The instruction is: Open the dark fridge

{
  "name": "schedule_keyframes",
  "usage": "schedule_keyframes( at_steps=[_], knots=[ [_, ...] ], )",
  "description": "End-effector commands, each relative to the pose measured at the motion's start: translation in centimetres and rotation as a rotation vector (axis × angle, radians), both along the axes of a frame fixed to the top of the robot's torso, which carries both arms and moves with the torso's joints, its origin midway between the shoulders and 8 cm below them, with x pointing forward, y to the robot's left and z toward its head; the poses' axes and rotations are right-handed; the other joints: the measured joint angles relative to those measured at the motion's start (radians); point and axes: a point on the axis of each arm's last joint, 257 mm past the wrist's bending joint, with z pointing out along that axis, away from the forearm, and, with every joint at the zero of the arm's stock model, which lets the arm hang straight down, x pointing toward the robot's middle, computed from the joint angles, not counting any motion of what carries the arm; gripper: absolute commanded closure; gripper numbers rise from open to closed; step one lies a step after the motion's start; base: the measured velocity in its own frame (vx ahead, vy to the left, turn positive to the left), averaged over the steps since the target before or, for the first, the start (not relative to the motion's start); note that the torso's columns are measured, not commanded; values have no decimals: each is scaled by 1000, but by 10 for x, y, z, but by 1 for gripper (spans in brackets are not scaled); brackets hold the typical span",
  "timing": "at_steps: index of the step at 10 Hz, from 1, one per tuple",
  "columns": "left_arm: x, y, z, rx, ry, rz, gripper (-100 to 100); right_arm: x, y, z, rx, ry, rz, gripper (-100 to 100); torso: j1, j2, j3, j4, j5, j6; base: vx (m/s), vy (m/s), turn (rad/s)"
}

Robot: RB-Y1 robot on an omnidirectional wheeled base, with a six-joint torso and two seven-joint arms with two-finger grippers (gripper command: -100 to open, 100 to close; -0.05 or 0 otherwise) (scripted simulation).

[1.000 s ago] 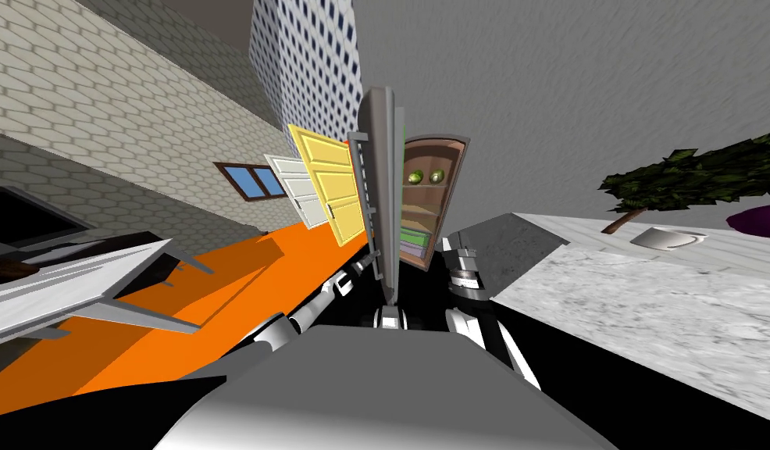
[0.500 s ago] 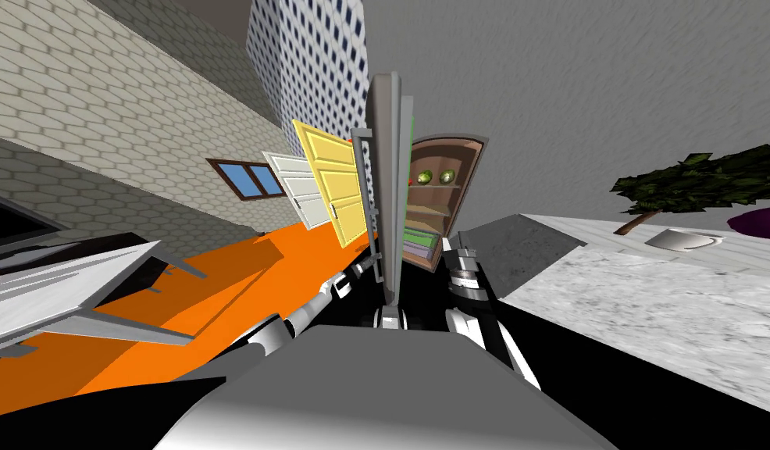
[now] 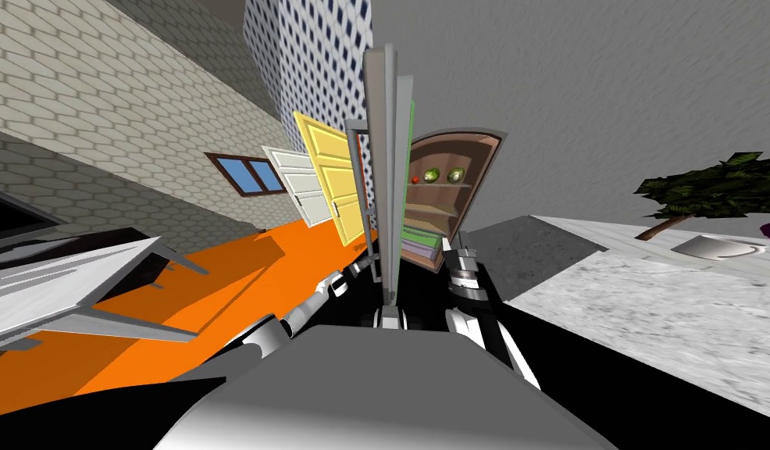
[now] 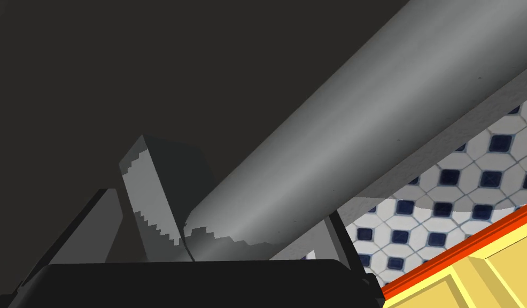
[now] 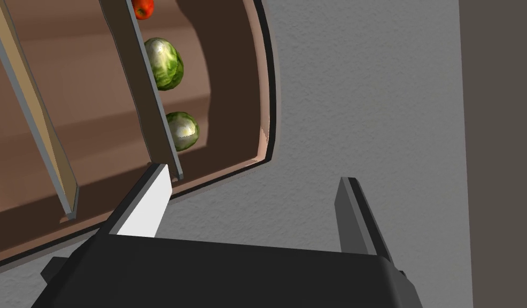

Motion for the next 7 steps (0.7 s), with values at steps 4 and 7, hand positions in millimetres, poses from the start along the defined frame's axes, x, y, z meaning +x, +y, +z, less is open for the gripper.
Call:
schedule_keyframes(
  at_steps=[4,7],
  knots=[
    [12,26,25,-14,-24,-28,-100,0,0,0,0,0,0,0,15,0,-1,5,3,-2,-13,-78,33],
    [14,36,29,-9,-18,-36,-100,0,0,0,0,0,0,0,9,1,0,5,1,-2,-4,-53,36]
  ],
)
